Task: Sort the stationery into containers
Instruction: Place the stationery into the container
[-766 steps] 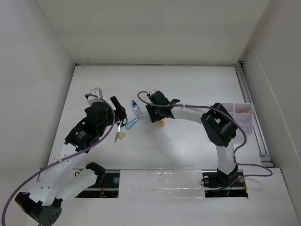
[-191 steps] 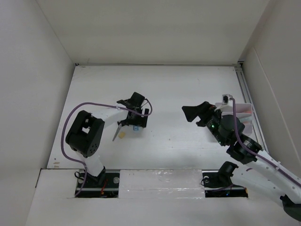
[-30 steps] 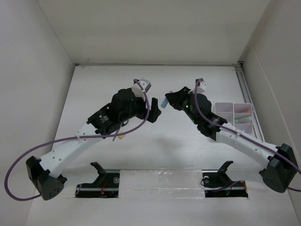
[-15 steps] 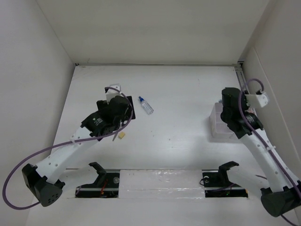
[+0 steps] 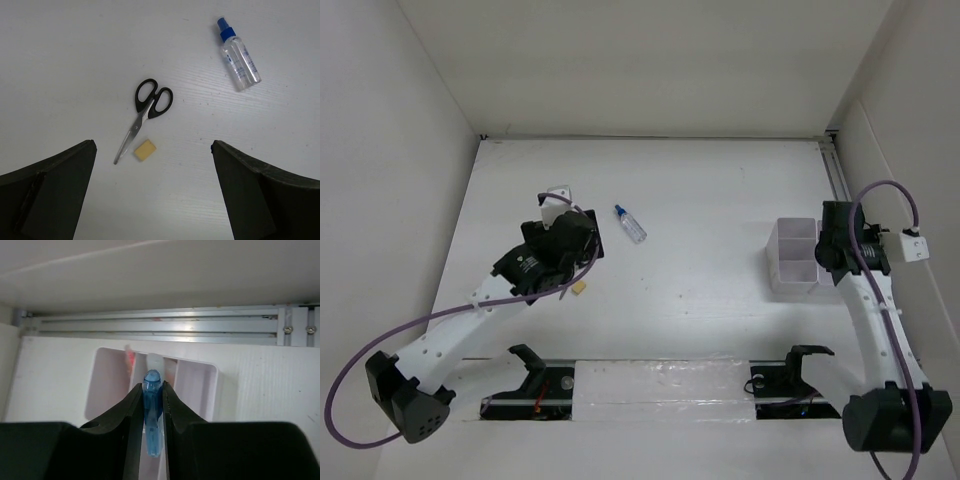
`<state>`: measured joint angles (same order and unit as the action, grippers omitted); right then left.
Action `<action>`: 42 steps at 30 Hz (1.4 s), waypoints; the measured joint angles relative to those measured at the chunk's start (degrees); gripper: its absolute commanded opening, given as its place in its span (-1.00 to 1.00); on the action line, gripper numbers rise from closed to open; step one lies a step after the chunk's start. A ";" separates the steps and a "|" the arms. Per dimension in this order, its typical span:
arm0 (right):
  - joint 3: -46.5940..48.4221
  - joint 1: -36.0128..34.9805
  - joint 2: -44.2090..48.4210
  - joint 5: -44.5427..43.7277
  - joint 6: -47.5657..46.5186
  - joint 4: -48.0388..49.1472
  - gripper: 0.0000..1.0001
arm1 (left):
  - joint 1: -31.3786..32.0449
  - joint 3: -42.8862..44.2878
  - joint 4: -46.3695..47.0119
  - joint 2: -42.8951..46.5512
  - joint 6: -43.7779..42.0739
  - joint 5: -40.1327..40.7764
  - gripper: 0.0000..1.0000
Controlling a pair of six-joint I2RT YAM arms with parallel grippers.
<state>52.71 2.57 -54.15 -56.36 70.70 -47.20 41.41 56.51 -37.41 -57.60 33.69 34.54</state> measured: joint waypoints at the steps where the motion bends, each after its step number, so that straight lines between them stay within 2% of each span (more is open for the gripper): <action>1: -0.46 0.72 -1.64 0.37 0.13 -0.07 -1.00 | 0.00 -0.04 0.22 0.48 0.00 -0.02 1.00; 5: -0.92 3.87 -6.95 1.79 0.76 -0.57 -1.00 | 0.00 -0.28 0.63 2.12 0.00 -0.02 1.00; 11: -1.03 7.13 -7.39 2.12 1.07 -0.46 -1.00 | 0.00 -0.31 0.96 2.12 0.00 -0.39 1.00; 21: -1.18 7.54 -15.28 2.16 2.86 -0.81 -1.00 | 0.00 -0.33 1.14 1.44 0.02 -0.48 1.00; 42: -0.17 8.59 -21.73 1.73 5.27 -1.70 -0.96 | 0.72 -0.70 1.81 0.72 -0.22 -1.92 1.00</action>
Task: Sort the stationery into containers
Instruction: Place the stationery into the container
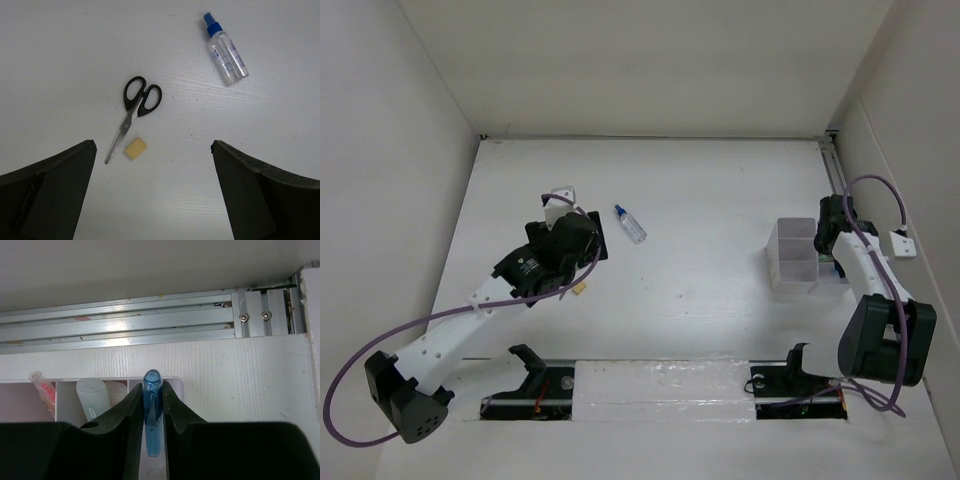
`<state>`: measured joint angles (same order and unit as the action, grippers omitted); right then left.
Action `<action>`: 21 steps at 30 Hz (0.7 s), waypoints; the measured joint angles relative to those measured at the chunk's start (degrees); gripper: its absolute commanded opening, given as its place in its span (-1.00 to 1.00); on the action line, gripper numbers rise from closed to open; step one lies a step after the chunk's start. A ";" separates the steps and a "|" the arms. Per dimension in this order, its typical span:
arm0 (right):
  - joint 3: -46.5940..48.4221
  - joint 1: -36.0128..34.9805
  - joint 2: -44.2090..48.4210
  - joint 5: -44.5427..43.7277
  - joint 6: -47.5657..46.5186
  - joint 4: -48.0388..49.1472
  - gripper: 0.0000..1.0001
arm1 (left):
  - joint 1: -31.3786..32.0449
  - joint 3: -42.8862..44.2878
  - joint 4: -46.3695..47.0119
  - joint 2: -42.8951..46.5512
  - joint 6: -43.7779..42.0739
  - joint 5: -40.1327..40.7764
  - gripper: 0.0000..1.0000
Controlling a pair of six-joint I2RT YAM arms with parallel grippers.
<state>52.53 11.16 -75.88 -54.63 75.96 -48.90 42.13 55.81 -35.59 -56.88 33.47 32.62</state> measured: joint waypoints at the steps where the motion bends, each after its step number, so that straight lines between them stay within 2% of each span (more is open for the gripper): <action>1: 0.02 0.02 -0.09 0.00 0.02 -0.02 -0.94 | 0.26 0.00 0.00 0.00 0.02 -0.04 1.00; 3: 0.02 0.02 -0.15 0.00 -0.04 0.02 -0.86 | 0.59 0.00 0.00 0.00 0.00 -0.09 1.00; 10: 0.02 0.02 0.00 0.46 -1.38 0.31 -0.40 | 0.66 0.00 0.04 0.00 0.00 -0.68 1.00; 14: 0.02 0.02 0.87 1.07 -2.71 1.29 -0.37 | 0.66 0.00 0.02 0.00 0.00 -0.90 1.00; 17: 0.02 0.02 1.27 1.51 -3.78 2.16 -0.15 | 0.66 0.00 0.02 0.00 0.00 -0.90 1.00; 21: 0.02 0.02 1.29 2.25 -5.18 3.17 -0.04 | 0.66 0.00 0.02 0.00 -0.13 -0.92 1.00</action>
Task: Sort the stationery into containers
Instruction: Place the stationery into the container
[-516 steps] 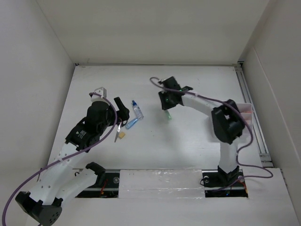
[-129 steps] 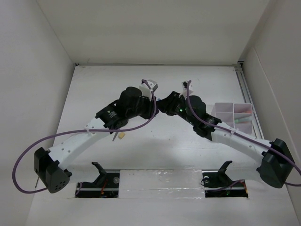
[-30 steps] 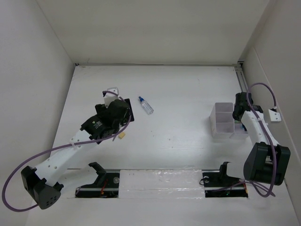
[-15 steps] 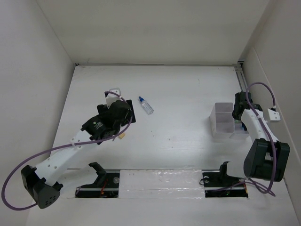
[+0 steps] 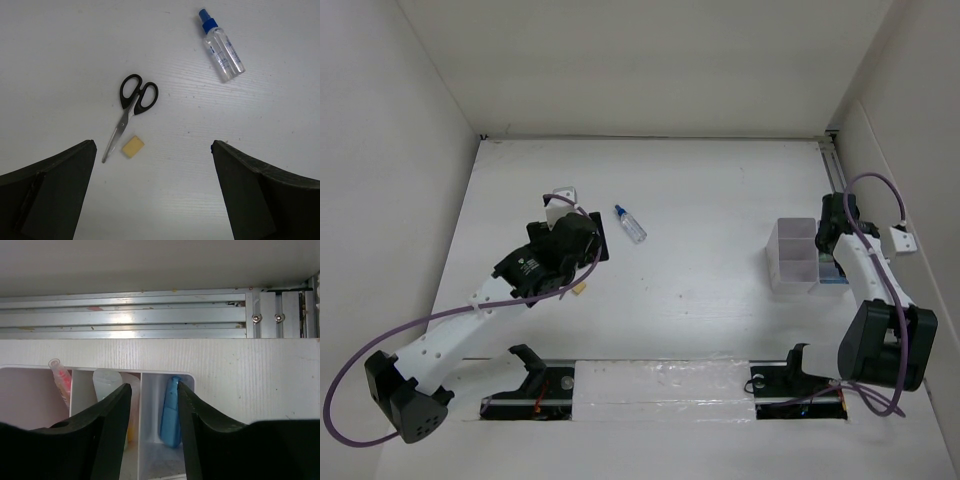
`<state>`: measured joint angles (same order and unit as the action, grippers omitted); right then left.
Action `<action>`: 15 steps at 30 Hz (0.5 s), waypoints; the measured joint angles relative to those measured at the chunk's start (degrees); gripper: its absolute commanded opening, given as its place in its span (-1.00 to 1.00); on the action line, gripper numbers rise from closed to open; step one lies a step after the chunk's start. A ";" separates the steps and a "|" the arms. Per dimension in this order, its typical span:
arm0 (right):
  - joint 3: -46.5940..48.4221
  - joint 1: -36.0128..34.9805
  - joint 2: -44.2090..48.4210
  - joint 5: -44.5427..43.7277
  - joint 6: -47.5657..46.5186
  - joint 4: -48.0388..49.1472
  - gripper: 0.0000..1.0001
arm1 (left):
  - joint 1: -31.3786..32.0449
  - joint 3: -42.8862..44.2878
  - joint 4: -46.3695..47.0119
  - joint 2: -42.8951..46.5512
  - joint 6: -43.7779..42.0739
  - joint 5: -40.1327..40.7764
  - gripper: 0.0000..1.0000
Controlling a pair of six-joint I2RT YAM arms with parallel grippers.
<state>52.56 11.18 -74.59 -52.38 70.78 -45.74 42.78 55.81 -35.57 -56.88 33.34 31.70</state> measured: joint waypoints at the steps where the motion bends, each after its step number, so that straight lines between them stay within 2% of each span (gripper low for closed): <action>1: 0.00 0.00 0.00 0.22 -0.15 0.07 0.00 | 0.00 0.00 0.02 0.00 -0.07 0.00 1.00; 2: 0.00 0.00 0.02 0.44 -0.33 0.07 0.00 | 0.00 0.00 0.00 0.00 -0.09 0.00 1.00; 3: -0.02 0.00 0.20 0.81 -0.63 0.13 0.11 | 0.00 0.00 0.02 0.00 -0.11 0.00 1.00; 8: -1.29 -1.14 6.36 4.85 -4.22 2.99 0.40 | 0.00 0.00 0.02 0.00 -0.15 0.02 1.00; 15: -1.11 -6.10 18.88 9.22 -8.48 5.95 0.51 | 0.00 0.00 0.04 -0.37 -0.09 0.17 1.00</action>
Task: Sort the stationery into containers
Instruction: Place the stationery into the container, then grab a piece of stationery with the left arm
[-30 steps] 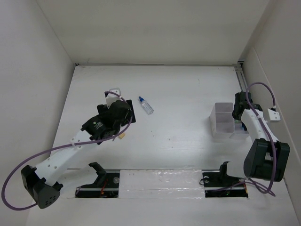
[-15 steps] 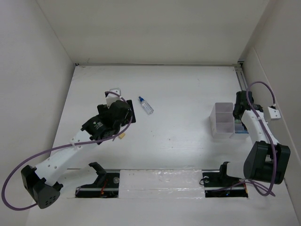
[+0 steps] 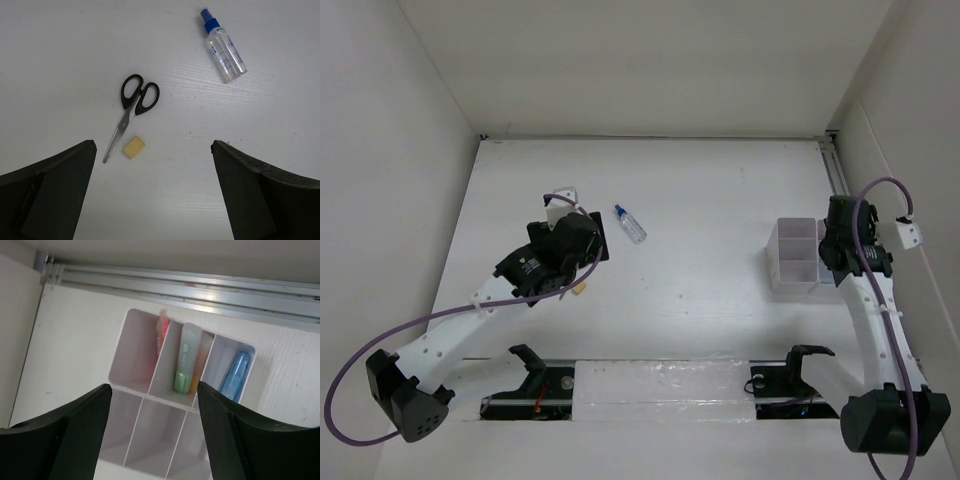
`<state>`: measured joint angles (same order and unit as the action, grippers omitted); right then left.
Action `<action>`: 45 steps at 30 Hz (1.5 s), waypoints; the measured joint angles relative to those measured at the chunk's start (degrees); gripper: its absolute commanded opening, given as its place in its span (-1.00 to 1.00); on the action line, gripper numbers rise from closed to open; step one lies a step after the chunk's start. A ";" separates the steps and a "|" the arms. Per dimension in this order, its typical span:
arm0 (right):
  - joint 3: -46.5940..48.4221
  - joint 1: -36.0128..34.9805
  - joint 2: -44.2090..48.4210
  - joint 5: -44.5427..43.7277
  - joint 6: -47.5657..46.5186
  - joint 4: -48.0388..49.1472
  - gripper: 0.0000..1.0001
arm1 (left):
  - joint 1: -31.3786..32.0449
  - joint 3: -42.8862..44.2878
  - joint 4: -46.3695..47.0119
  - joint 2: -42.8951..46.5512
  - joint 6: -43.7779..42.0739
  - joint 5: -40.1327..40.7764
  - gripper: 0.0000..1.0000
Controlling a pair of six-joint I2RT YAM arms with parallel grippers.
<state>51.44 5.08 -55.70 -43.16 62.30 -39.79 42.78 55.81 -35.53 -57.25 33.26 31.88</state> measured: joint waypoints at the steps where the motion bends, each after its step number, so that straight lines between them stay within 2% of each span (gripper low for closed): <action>1: 0.37 -0.59 0.57 0.39 -0.59 0.04 0.53 | 0.00 0.00 0.00 -0.02 0.11 0.26 1.00; 3: 1.31 -3.02 1.09 1.44 -2.25 0.04 0.63 | 0.00 0.00 -0.02 -0.02 0.33 1.03 1.00; 6: 1.79 -6.91 1.42 2.34 -4.17 0.59 0.63 | 0.00 0.00 -0.22 -0.02 1.01 2.58 1.00; 10: 2.97 -16.26 1.73 5.70 -7.50 2.64 0.67 | -0.98 0.00 -0.94 -0.02 2.21 4.39 1.00; 14: 4.24 -26.40 0.17 12.28 -11.19 9.07 0.67 | -1.49 0.00 -2.45 -0.02 4.04 7.17 1.00; 17: 7.34 -34.16 -5.79 17.42 -15.39 14.69 0.69 | -1.51 0.02 -3.69 -0.02 5.81 9.40 1.00; 20: 13.25 -40.41 -15.85 21.99 -21.05 18.82 0.72 | -1.53 0.02 -5.51 0.02 8.11 11.67 1.00; 21: 15.30 -41.79 -19.15 23.17 -22.84 19.52 0.78 | -1.53 0.04 -6.21 0.07 8.90 12.41 1.00; 22: 17.86 -43.19 -22.69 24.83 -24.85 20.11 0.98 | -1.53 0.04 -7.04 0.15 9.94 13.22 1.00; 23: 20.17 -44.33 -26.16 26.80 -26.71 20.79 0.98 | -1.53 0.07 -7.89 0.35 10.93 13.99 1.00; 26: 24.28 -45.90 -33.62 31.93 -32.24 22.86 0.98 | -1.53 0.13 -10.36 1.97 13.79 16.02 1.00; 31: 30.69 -43.30 -44.48 43.34 -39.89 21.81 0.90 | -1.53 0.13 -10.86 8.02 14.80 17.11 1.00; 35: 40.15 -42.51 -51.95 44.44 -44.96 19.69 0.90 | -1.55 0.13 -9.99 9.88 14.19 17.05 1.00; 40: 44.78 -43.43 -55.10 43.93 -46.51 19.12 0.87 | -1.55 0.13 -9.01 8.74 12.98 16.13 1.00; 42: 44.41 -43.67 -55.04 43.21 -46.18 19.61 0.91 | -1.55 0.00 -7.45 8.33 11.50 14.80 1.00; 45: 42.88 -42.86 -54.45 46.66 -45.68 21.27 0.91 | -1.55 -0.07 -5.62 8.37 9.42 12.79 1.00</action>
<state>94.32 -37.78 -110.15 3.51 16.62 -18.52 41.23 55.75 -41.15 -48.88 42.68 44.66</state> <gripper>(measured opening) 0.955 0.996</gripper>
